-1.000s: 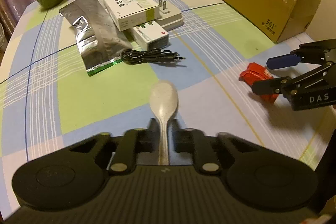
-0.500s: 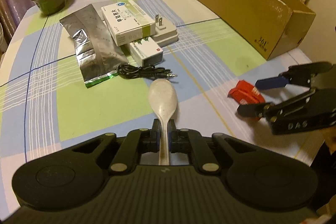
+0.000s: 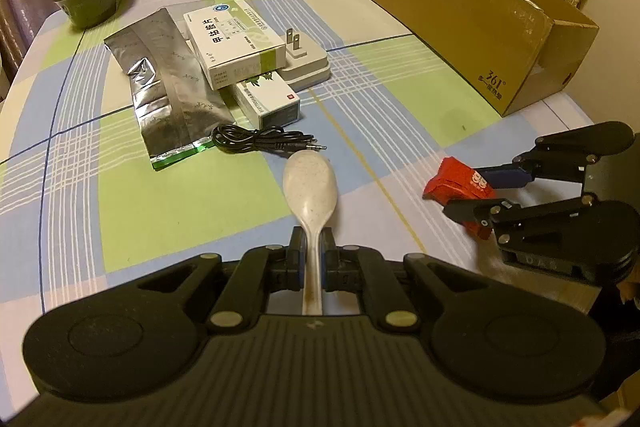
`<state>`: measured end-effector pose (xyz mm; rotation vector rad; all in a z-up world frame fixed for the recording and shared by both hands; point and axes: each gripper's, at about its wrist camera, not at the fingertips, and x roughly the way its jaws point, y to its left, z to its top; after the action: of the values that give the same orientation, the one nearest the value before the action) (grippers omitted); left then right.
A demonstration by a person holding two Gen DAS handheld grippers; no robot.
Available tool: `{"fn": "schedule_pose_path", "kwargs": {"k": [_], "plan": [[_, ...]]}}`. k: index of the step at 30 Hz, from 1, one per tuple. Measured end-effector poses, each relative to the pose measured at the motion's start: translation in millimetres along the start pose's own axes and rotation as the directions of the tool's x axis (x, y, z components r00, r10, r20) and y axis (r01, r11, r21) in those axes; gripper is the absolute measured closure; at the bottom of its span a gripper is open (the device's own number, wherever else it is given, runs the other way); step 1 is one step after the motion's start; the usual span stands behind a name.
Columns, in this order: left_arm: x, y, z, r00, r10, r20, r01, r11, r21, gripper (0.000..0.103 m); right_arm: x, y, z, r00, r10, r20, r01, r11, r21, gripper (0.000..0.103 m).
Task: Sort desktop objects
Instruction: 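Carry the spoon and red packet over the cardboard box with both tools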
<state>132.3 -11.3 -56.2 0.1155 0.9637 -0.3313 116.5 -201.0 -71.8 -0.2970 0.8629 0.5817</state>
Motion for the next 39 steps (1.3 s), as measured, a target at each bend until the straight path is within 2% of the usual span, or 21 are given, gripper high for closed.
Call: {"fn": "schedule_pose_path", "kwargs": {"k": [13,23,30,39], "plan": [[-14,-13,7,0.999,-0.004,0.036,0.005,1.0,-0.008,0.099,-31,-5,13,0.995,0.01,0.103,-0.018,0.997,0.078,0.08],[-39,-30,12,0.996,0.015,0.093,-0.009,0.998,-0.064,0.099,-65,-16,11,0.984,-0.024,0.178,0.004,0.993,0.115,0.08],[-57,-49,18,0.992,0.004,0.127,0.006,0.997,-0.071,0.099,-95,-26,14,0.973,-0.04,0.229,0.003,0.987,0.159,0.08],[-76,-85,56,0.98,-0.041,0.197,0.049,0.998,-0.031,0.099,-146,-71,33,0.95,-0.097,0.296,0.017,0.965,0.263,0.08]]}}
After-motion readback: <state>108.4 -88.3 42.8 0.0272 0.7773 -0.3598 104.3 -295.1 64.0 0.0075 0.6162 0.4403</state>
